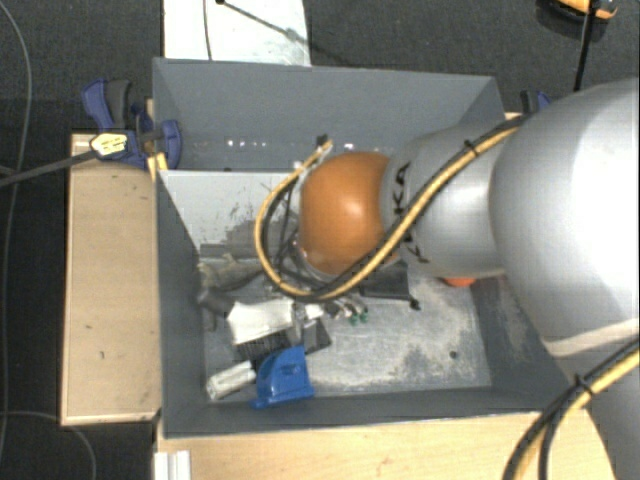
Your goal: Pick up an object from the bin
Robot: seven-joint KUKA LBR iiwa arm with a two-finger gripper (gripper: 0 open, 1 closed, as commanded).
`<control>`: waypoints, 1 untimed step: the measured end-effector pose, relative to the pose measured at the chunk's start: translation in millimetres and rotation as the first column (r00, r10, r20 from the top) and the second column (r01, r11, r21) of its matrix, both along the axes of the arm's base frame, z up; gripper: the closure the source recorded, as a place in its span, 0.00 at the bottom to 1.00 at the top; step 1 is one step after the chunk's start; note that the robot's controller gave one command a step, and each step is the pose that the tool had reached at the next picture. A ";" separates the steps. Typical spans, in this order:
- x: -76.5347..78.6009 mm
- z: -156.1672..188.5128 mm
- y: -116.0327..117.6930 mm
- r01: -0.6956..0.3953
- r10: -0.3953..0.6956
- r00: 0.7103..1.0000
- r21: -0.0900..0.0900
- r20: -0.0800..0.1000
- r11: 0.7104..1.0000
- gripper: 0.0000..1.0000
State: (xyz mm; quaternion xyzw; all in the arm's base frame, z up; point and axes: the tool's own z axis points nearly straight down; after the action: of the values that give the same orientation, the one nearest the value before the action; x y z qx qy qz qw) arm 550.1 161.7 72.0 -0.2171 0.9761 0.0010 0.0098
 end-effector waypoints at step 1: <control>3.2 7.3 3.9 -0.030 0.030 1.000 -0.001 0.000 1.000 1.00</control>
Offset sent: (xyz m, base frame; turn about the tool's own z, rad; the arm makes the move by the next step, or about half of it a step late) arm 0.0122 0.0012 0.0302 -0.0660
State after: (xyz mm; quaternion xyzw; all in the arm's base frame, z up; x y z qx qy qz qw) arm 553.3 165.6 79.3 -0.2318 0.9727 0.0006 0.0095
